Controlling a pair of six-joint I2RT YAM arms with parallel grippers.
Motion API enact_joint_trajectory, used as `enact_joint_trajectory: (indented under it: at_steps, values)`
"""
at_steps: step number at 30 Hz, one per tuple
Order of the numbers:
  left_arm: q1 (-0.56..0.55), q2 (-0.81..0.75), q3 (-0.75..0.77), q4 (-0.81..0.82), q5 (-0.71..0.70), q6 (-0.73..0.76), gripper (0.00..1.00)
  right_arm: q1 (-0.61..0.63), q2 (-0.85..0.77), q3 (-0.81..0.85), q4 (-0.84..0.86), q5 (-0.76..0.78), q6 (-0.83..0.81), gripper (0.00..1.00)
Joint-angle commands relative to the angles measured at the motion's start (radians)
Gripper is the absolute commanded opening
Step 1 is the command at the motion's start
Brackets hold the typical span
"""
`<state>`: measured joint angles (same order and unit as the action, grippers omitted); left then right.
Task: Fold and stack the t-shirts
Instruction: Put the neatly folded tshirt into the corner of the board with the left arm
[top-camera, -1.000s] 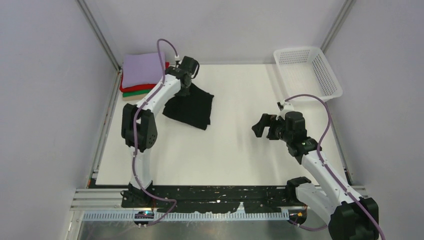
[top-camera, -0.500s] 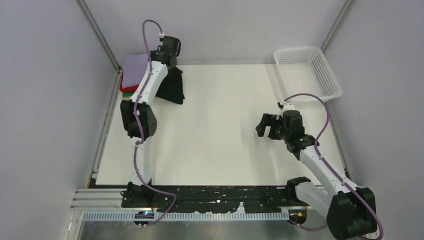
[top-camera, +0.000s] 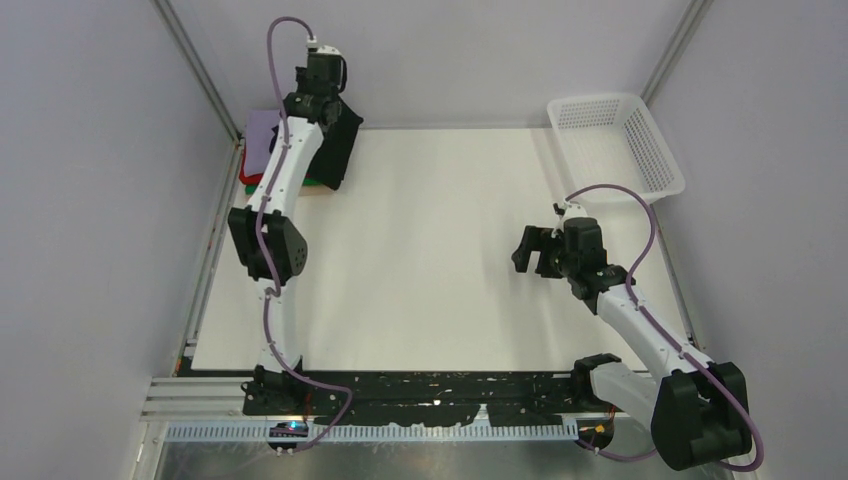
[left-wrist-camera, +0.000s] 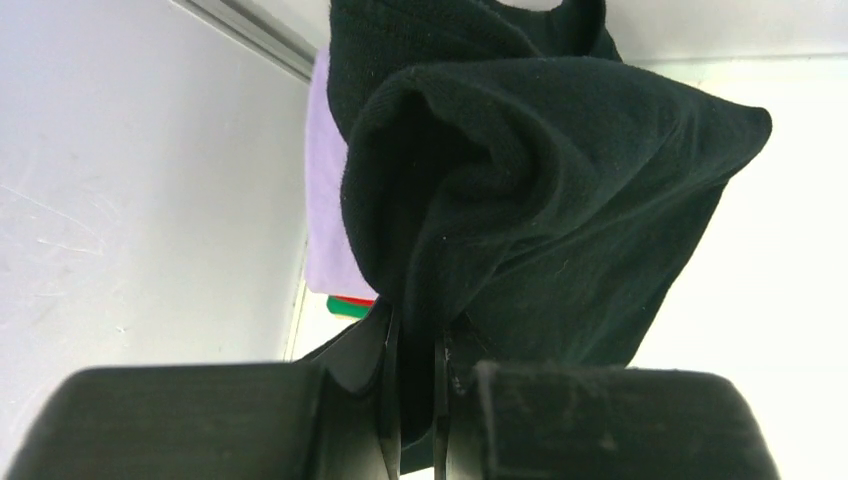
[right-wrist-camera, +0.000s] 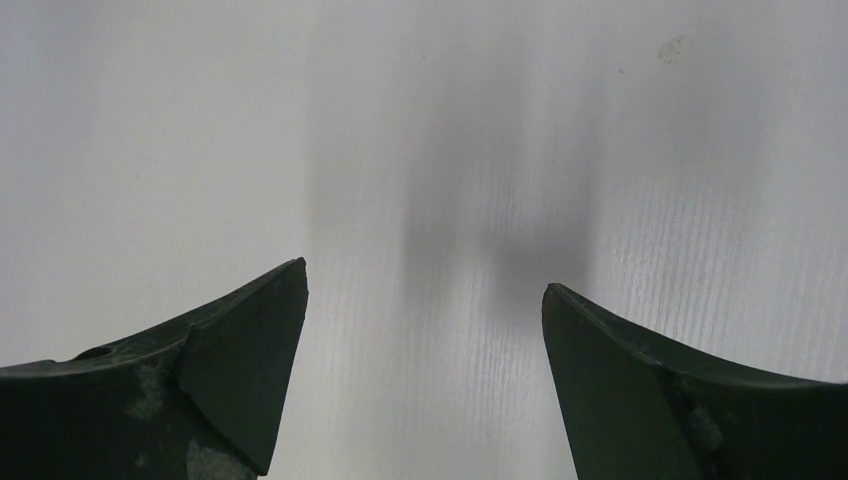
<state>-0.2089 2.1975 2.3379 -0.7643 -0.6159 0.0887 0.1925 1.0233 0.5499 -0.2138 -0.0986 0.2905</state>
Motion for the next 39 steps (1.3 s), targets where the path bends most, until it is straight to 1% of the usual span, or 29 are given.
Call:
enact_joint_trajectory:
  at_steps: [1, 6, 9, 21, 26, 27, 32, 33, 34, 35, 37, 38, 39]
  values:
    - [0.003, -0.126, 0.067, 0.187, -0.029, 0.030, 0.00, -0.005, -0.002, 0.030, 0.036, -0.002, -0.006, 0.95]
    - [0.017, -0.113, 0.069, 0.255, -0.012, 0.049, 0.00, -0.005, 0.000, 0.033, 0.029, 0.001, -0.003, 0.95]
    - [0.038, -0.091, 0.073, 0.267, -0.008, 0.050, 0.00, -0.005, 0.005, 0.042, 0.022, 0.000, -0.002, 0.95]
    - [0.175, 0.041, 0.109, 0.269, 0.092, -0.049, 0.00, -0.005, 0.063, 0.091, -0.013, 0.022, 0.005, 0.95]
    - [0.204, 0.106, 0.132, 0.321, 0.059, -0.039, 0.00, -0.005, 0.101, 0.116, -0.028, 0.034, 0.011, 0.95]
    - [0.234, 0.117, 0.139, 0.324, 0.058, -0.040, 0.00, -0.005, 0.106, 0.120, -0.030, 0.035, 0.013, 0.95]
    - [0.284, 0.151, 0.144, 0.365, 0.059, -0.064, 0.00, -0.004, 0.127, 0.129, -0.041, 0.042, 0.035, 0.95]
    - [0.291, 0.157, 0.145, 0.374, 0.065, -0.067, 0.07, -0.005, 0.132, 0.130, -0.040, 0.039, 0.044, 0.95]
    - [0.298, 0.162, 0.144, 0.384, 0.073, -0.066, 0.22, -0.004, 0.133, 0.132, -0.040, 0.036, 0.048, 0.95]
    - [0.301, 0.166, 0.146, 0.397, 0.070, -0.066, 0.40, -0.004, 0.138, 0.133, -0.041, 0.029, 0.054, 0.95]
    - [0.305, 0.177, 0.150, 0.422, 0.067, -0.058, 0.85, -0.005, 0.144, 0.143, -0.047, 0.022, 0.065, 0.95]
    - [0.305, 0.180, 0.155, 0.432, 0.068, -0.059, 0.99, -0.006, 0.145, 0.149, -0.048, 0.021, 0.068, 0.95]
    - [0.305, 0.183, 0.162, 0.436, 0.073, -0.065, 0.99, -0.005, 0.148, 0.151, -0.052, 0.022, 0.071, 0.95]
